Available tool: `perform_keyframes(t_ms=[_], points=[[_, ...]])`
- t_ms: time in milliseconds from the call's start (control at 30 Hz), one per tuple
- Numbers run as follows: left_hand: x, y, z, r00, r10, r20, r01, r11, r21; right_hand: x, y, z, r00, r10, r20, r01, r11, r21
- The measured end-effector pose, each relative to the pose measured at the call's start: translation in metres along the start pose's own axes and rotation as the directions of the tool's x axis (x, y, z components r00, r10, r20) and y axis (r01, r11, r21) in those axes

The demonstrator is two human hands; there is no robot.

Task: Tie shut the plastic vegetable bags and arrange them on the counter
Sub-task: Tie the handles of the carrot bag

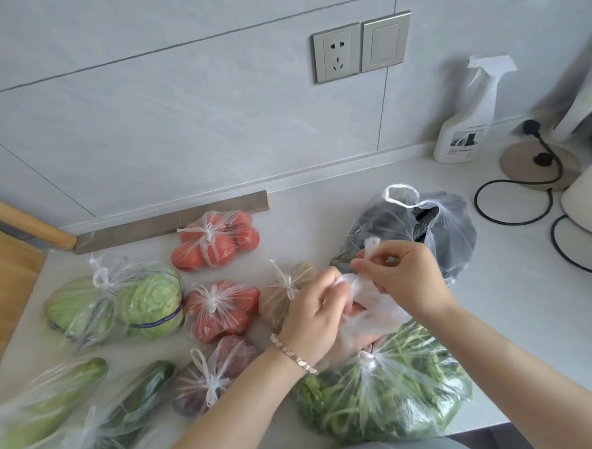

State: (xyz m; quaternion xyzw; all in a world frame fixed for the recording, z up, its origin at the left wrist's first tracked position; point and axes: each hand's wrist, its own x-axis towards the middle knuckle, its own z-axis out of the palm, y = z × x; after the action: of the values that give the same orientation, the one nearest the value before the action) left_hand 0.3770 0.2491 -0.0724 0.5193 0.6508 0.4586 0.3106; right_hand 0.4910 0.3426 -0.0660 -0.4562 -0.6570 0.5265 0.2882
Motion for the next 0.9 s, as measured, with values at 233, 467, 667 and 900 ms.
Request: perform_keyframes(t_ms=[233,467,667,900], points=[[0.004,-0.001,0.007,0.994,0.084,-0.071,-0.083,0.996,0.023,-0.007,0.002,0.009,0.989,-0.134,0.061,0.145,0.963,-0.230],[0.018,-0.001,-0.004,0.982,-0.158,-0.101,0.129,0.961,-0.246,-0.018,0.008,-0.001,0.916,-0.066,0.397,0.000,0.986,0.164],[0.022,-0.001,0.004,0.944,-0.323,0.061,0.296,0.756,-0.583,-0.019,0.001,0.003,0.961,-0.161,0.225,0.078,0.938,0.337],[0.019,-0.003,-0.017,0.887,-0.413,0.206,0.336,0.272,-0.902,-0.016,0.005,0.007,0.978,-0.121,0.169,0.033,0.893,0.449]])
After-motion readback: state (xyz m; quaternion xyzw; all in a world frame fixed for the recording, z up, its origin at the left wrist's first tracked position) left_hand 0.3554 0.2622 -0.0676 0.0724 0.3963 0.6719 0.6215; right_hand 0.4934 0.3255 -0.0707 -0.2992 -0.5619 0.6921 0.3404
